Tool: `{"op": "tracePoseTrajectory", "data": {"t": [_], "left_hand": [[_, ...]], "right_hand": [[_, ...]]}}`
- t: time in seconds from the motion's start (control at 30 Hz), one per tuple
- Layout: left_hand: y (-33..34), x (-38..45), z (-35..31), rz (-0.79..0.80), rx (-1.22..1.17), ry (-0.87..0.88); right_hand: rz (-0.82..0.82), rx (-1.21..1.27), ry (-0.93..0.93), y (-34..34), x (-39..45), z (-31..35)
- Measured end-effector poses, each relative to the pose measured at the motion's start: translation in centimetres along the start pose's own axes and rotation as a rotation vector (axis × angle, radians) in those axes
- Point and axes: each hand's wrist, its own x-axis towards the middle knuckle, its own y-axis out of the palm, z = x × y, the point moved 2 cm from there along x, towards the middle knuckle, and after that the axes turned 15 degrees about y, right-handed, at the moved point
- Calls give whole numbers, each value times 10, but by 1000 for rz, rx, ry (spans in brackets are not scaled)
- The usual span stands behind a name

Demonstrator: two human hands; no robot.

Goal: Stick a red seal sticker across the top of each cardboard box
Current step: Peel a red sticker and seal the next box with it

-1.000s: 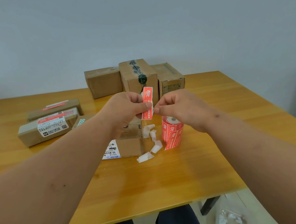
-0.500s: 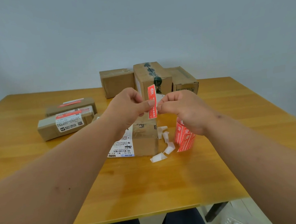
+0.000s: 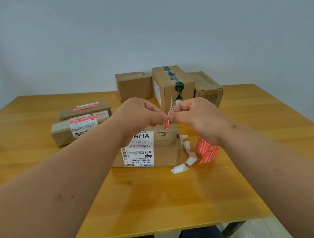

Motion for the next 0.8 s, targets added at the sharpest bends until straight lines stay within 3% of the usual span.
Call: {"op": "tracePoseTrajectory", "data": {"t": [0.8], "left_hand": [[7,4,3,-15,77,-88]], "right_hand": [[-52,-216,-36,-4,-6,0]]}}
